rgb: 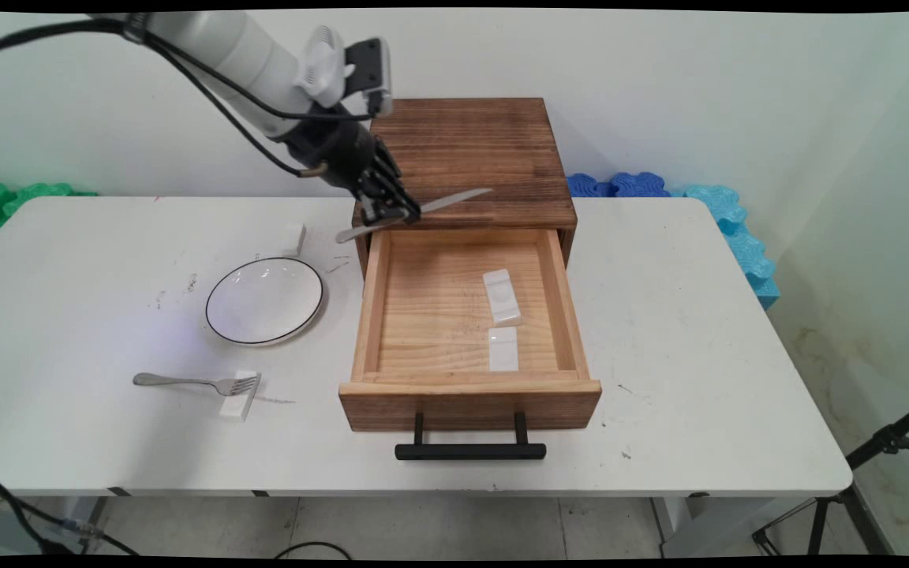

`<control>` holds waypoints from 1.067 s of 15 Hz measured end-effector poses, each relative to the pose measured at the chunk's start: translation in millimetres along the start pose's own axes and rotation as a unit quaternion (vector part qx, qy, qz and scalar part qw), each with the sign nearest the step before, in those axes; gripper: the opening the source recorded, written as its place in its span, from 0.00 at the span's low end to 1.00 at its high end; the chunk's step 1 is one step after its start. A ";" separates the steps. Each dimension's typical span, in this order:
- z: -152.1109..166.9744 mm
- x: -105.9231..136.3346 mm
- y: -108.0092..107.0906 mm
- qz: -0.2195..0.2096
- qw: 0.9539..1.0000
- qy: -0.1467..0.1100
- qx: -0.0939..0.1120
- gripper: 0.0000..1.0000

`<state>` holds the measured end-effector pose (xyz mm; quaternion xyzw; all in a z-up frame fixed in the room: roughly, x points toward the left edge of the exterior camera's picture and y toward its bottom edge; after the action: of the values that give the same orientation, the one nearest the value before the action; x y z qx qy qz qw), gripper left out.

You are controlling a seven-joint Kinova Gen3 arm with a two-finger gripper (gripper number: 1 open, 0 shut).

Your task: Place the picked object into the drawer

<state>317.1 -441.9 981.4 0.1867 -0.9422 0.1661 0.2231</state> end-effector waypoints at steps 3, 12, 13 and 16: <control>16.5 13.5 5.5 0.006 1.000 0.001 0.000 0.00; 68.5 31.7 11.1 0.020 1.000 -0.005 -0.005 0.00; 74.2 32.8 11.1 0.021 1.000 -0.006 -0.006 0.00; 89.6 33.6 11.5 0.022 1.000 -0.010 -0.010 0.00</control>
<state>252.1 -476.7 919.3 0.1652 -0.9499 0.1601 0.2117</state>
